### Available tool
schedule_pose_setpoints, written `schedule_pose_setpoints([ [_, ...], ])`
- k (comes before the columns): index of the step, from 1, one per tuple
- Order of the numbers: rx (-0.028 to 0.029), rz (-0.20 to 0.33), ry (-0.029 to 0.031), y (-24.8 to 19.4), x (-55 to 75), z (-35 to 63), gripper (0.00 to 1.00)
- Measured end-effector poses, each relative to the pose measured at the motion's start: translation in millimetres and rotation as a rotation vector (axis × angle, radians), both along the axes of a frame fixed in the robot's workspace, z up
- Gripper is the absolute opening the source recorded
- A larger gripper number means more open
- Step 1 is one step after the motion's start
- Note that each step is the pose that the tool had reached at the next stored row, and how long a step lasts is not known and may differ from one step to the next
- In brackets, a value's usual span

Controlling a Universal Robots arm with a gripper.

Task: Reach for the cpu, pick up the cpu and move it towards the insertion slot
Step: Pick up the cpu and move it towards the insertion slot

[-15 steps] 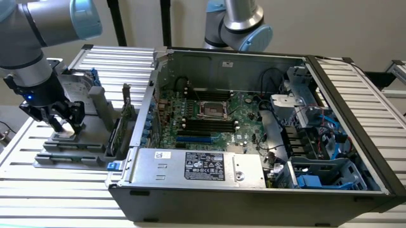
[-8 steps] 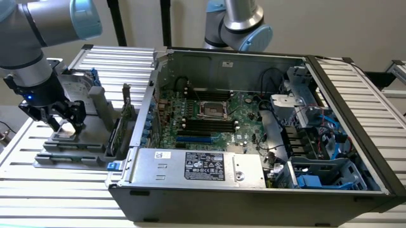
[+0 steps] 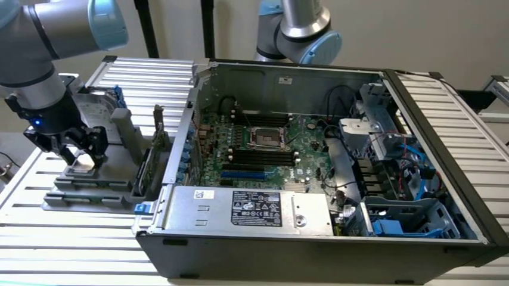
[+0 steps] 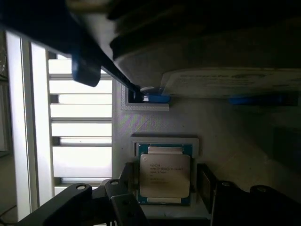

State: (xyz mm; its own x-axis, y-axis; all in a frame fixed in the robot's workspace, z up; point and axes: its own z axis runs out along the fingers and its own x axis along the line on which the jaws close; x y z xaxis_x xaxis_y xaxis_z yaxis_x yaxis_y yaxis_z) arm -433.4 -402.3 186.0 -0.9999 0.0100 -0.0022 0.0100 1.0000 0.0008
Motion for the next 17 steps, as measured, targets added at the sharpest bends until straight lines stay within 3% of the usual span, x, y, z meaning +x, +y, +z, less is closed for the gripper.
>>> schedule_pose_setpoints([
  [11,0.0033,0.000,0.0010,-0.4,0.0,-0.1,0.65],
  [17,0.0142,0.000,0.0016,-2.4,0.0,-0.1,0.65],
])
